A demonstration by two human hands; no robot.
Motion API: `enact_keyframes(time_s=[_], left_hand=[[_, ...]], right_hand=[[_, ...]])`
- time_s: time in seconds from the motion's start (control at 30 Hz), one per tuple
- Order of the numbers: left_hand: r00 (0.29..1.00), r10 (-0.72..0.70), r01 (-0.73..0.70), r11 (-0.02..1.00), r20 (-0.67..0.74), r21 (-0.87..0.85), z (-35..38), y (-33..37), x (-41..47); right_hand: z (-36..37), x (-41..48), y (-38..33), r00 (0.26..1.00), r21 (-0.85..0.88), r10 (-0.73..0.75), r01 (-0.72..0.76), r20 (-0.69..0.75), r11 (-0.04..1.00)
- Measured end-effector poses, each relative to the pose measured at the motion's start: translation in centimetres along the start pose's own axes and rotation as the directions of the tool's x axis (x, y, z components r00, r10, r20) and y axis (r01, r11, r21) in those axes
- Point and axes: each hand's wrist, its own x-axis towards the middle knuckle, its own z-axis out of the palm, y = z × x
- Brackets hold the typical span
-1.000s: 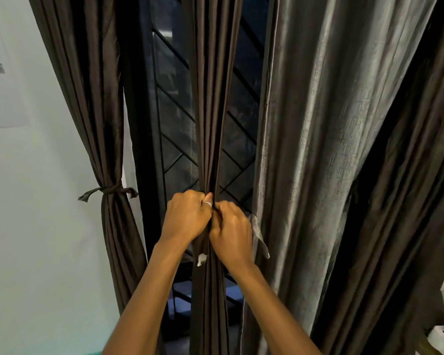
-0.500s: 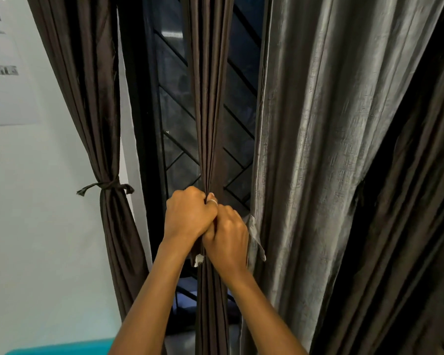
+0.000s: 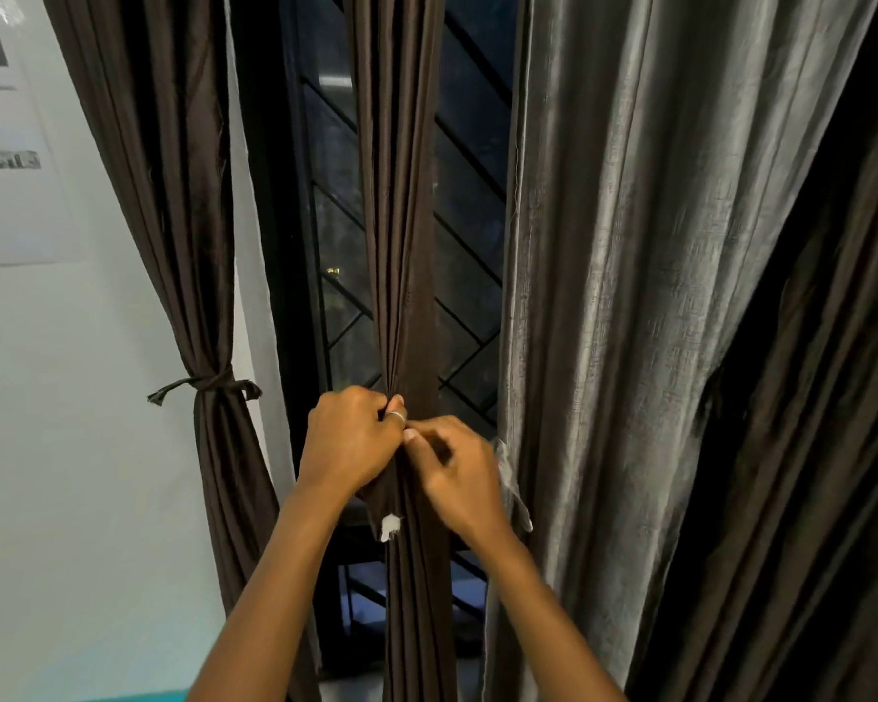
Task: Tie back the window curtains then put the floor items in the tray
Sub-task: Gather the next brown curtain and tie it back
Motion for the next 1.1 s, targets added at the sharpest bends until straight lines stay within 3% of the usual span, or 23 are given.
enact_keyframes(time_s=[0.17,0.27,0.37,0.47,0.57,0.7,0.8,0.9,1.0,1.1], left_hand=[[0.992,0.050,-0.022,0.973,0.117,-0.228,-1.4,-3.0,-0.2],[0.972,0.007,0.099,0.892,0.233,-0.440,-2.2,-4.5,-0.1],[0.951,-0.002,0.198,0.770,0.309,-0.607,-2.5,-5.1,-0.2],[0.940,-0.016,0.255,0.695,0.340,-0.673,-2.5,-5.3,-0.4],[0.939,-0.025,0.270,0.676,0.344,-0.686,-2.5,-5.8,-0.1],[0.964,-0.076,0.222,0.755,0.254,-0.617,-2.3,-7.6,1.2],[0.986,-0.073,0.138,0.858,0.148,-0.495,-1.8,-8.3,1.8],[0.998,-0.052,0.041,0.947,-0.026,-0.318,-0.5,-7.6,2.0],[0.993,-0.022,0.001,0.983,-0.115,-0.181,0.9,-6.2,1.7],[0.993,0.018,-0.034,0.991,-0.114,-0.133,2.1,-4.8,1.5]], right_hand=[[-2.2,4.4,1.5,0.967,0.334,0.251,-0.253,0.050,0.908],[-2.6,7.4,1.2,0.925,0.409,0.302,-0.375,0.233,0.832],[-2.3,9.2,1.5,0.813,0.489,0.269,-0.537,0.516,0.687],[-1.2,9.6,2.1,0.727,0.487,0.231,-0.627,0.647,0.608],[0.0,9.6,2.8,0.732,0.471,0.236,-0.615,0.639,0.633],[0.2,9.9,2.8,0.833,0.446,0.290,-0.509,0.472,0.736],[-0.3,9.7,2.3,0.912,0.283,0.276,-0.363,0.304,0.888],[0.0,8.4,1.9,0.983,-0.112,0.181,-0.175,0.041,0.978],[1.3,5.9,1.0,0.986,-0.530,-0.094,0.006,-0.139,0.848],[2.2,4.2,0.0,0.976,-0.687,-0.177,0.042,-0.127,0.725]])
